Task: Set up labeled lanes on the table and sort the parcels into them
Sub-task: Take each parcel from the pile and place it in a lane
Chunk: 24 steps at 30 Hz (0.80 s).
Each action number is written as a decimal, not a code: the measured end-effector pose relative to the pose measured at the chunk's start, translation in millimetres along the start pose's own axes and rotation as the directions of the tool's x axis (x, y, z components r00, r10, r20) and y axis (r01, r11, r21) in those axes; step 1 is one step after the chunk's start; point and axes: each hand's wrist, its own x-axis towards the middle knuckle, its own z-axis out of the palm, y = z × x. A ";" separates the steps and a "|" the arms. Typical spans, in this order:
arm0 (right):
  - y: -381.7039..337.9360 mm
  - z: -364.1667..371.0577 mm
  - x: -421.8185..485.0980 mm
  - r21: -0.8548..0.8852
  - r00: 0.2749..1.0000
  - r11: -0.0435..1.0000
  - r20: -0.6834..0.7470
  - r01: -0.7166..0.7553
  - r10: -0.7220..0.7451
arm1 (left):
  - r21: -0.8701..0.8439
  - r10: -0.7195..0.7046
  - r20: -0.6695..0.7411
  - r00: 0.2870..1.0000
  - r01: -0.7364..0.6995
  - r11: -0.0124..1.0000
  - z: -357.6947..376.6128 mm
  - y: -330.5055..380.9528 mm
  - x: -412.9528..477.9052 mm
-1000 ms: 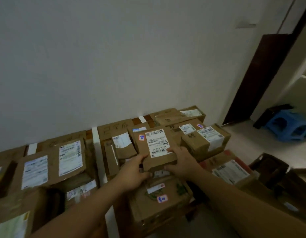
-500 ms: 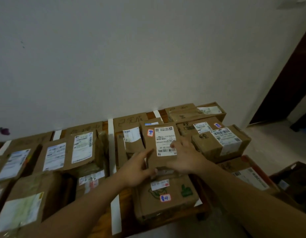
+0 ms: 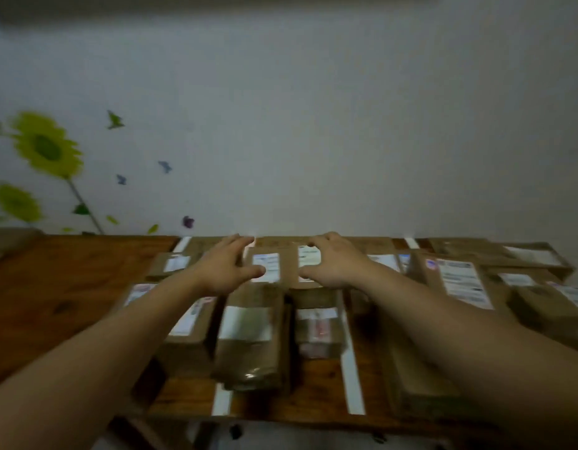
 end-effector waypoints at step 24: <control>-502.5 183.0 196.3 0.041 0.839 0.859 0.193 0.511 -0.509 | -0.189 -0.668 -0.180 0.722 0.641 0.744 -256.6 -423.9 -182.5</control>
